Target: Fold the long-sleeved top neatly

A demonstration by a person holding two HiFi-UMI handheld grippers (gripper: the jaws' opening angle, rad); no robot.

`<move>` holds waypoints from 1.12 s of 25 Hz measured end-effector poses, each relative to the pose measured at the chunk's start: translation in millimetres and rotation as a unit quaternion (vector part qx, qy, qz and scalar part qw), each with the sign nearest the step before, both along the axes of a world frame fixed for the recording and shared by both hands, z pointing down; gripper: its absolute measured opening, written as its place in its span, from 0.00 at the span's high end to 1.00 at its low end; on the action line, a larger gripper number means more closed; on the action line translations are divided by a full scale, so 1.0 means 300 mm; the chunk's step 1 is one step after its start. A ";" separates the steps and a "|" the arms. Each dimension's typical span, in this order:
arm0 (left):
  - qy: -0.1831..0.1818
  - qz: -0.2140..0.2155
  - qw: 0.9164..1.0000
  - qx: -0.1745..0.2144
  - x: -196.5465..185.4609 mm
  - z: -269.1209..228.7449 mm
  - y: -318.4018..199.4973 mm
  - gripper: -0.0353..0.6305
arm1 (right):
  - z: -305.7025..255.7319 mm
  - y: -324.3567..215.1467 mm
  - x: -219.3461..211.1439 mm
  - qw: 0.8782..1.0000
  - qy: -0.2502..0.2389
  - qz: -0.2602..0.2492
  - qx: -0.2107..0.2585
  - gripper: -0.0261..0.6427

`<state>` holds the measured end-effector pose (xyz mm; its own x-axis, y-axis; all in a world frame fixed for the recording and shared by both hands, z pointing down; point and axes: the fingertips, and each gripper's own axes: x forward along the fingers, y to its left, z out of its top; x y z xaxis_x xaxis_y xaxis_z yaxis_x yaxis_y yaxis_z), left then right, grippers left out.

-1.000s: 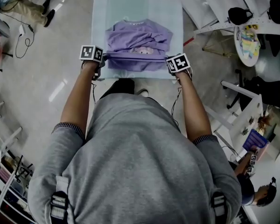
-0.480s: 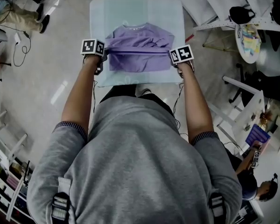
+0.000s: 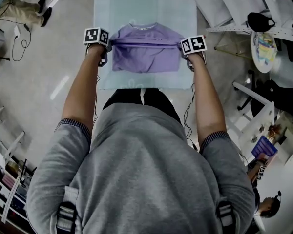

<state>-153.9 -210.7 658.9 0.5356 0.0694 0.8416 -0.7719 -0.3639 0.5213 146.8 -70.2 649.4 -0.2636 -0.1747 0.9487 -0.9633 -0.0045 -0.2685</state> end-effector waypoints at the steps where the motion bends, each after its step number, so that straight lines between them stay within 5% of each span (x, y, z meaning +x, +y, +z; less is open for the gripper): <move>1: -0.001 -0.004 1.000 -0.003 0.004 0.009 -0.009 0.89 | 0.011 -0.017 0.008 1.000 -0.003 -0.001 -0.002 0.92; 11: 0.004 -0.022 1.000 -0.016 0.052 0.120 -0.110 0.89 | 0.141 -0.142 0.060 1.000 -0.008 0.002 -0.010 0.92; 21: 0.015 -0.047 0.998 -0.046 0.095 0.220 -0.200 0.88 | 0.229 -0.233 0.118 0.995 -0.041 0.086 0.012 0.88; 25: 0.036 -0.063 0.995 -0.062 0.115 0.243 -0.213 0.88 | 0.245 -0.264 0.177 0.994 -0.021 0.104 0.020 0.95; 28: 0.057 -0.102 0.991 -0.063 0.102 0.233 -0.247 0.69 | 0.226 -0.288 0.174 0.996 -0.016 0.084 0.029 0.90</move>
<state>-123.3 -284.9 728.8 0.6408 0.0505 0.7661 -0.7559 -0.1333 0.6410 199.1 -156.6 717.3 -0.2554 -0.2736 0.9273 -0.9413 -0.1488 -0.3031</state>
